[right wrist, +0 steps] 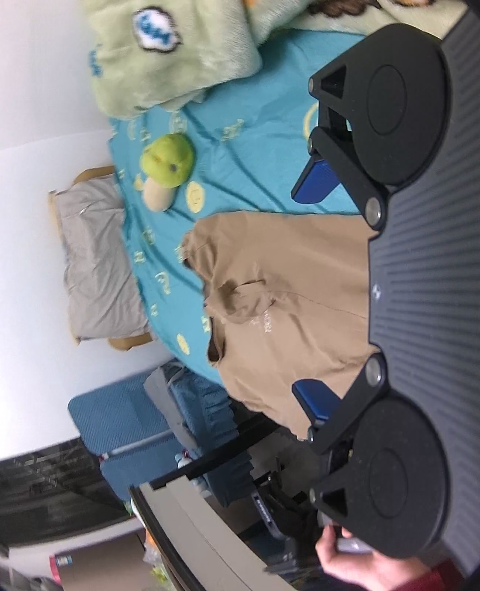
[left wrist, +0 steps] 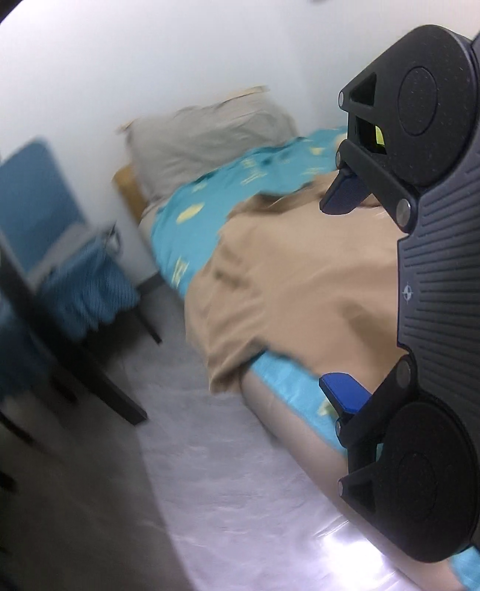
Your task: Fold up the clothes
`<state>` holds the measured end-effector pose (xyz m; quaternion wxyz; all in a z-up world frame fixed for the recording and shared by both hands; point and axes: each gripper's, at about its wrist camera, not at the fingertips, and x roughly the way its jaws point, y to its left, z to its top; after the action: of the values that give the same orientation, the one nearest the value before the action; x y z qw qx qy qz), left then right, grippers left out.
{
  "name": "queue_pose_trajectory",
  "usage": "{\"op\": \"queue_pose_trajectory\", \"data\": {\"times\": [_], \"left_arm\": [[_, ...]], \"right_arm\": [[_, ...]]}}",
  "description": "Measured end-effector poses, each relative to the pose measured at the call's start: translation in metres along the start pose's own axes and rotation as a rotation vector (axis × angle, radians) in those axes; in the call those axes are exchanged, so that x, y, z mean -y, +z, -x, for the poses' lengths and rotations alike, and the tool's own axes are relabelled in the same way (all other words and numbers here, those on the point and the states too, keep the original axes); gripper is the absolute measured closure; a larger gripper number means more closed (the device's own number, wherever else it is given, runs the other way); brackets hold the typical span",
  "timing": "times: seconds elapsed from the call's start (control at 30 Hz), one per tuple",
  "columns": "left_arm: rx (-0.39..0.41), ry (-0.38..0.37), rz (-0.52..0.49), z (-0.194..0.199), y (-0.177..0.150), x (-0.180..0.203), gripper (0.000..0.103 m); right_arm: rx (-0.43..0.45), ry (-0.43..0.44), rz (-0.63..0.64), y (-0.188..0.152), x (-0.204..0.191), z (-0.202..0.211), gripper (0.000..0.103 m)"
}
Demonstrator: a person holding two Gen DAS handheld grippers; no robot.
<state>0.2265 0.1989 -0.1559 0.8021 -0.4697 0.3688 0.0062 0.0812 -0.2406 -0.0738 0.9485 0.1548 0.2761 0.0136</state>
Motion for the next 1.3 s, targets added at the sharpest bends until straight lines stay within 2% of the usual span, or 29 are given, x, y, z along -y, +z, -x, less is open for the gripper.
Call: {"op": "queue_pose_trajectory", "data": {"times": [0.17, 0.3, 0.43, 0.53, 0.57, 0.6, 0.63, 0.67, 0.73, 0.8, 0.87, 0.97, 1.03, 1.13, 1.23, 1.3], "left_arm": [[0.008, -0.013, 0.068, -0.048, 0.023, -0.023, 0.011], [0.062, 0.013, 0.095, -0.084, 0.04, -0.037, 0.012], [0.081, -0.005, 0.215, -0.116, 0.055, -0.058, 0.021], [0.083, -0.006, 0.264, -0.135, 0.065, -0.066, 0.036], [0.089, -0.005, 0.255, -0.139, 0.068, -0.065, 0.046], [0.097, -0.003, 0.245, -0.142, 0.07, -0.064, 0.063], [0.108, -0.009, 0.231, -0.143, 0.072, -0.061, 0.073], [0.118, -0.005, 0.198, -0.142, 0.074, -0.055, 0.093], [0.146, 0.033, 0.098, -0.139, 0.078, -0.038, 0.095], [0.184, 0.094, -0.06, -0.129, 0.079, -0.01, 0.096], [0.218, 0.124, -0.203, -0.116, 0.077, 0.022, 0.096], [0.297, 0.168, -0.482, -0.094, 0.06, 0.083, 0.096], [0.346, 0.17, -0.648, -0.082, 0.041, 0.123, 0.096], [0.39, 0.128, -0.871, -0.072, 0.0, 0.179, 0.096], [0.364, 0.077, -1.11, -0.082, -0.054, 0.223, 0.096], [0.323, 0.039, -1.232, -0.094, -0.093, 0.242, 0.096]], "right_arm": [[-0.043, -0.01, -0.078, 0.002, 0.01, -0.028, 0.0], [-0.069, -0.02, -0.125, 0.003, 0.019, -0.046, 0.0], [-0.115, -0.02, -0.199, 0.002, 0.03, -0.067, 0.0], [-0.143, -0.014, -0.238, 0.001, 0.034, -0.079, 0.0], [-0.149, -0.011, -0.242, 0.001, 0.035, -0.081, 0.0], [-0.156, -0.009, -0.246, 0.0, 0.035, -0.084, 0.0], [-0.164, -0.009, -0.248, -0.001, 0.035, -0.087, 0.0], [-0.171, -0.009, -0.252, -0.001, 0.035, -0.088, 0.0], [-0.182, -0.008, -0.26, -0.001, 0.035, -0.09, 0.0], [-0.183, -0.01, -0.26, 0.0, 0.034, -0.089, 0.0], [-0.172, -0.009, -0.255, 0.001, 0.032, -0.083, 0.0], [-0.149, -0.014, -0.245, 0.003, 0.032, -0.074, 0.0], [-0.137, -0.021, -0.248, 0.005, 0.034, -0.069, 0.0], [-0.126, -0.032, -0.261, 0.006, 0.039, -0.061, 0.0], [-0.121, -0.053, -0.263, 0.007, 0.045, -0.056, 0.0], [-0.117, -0.07, -0.262, 0.008, 0.048, -0.054, 0.0]]}}
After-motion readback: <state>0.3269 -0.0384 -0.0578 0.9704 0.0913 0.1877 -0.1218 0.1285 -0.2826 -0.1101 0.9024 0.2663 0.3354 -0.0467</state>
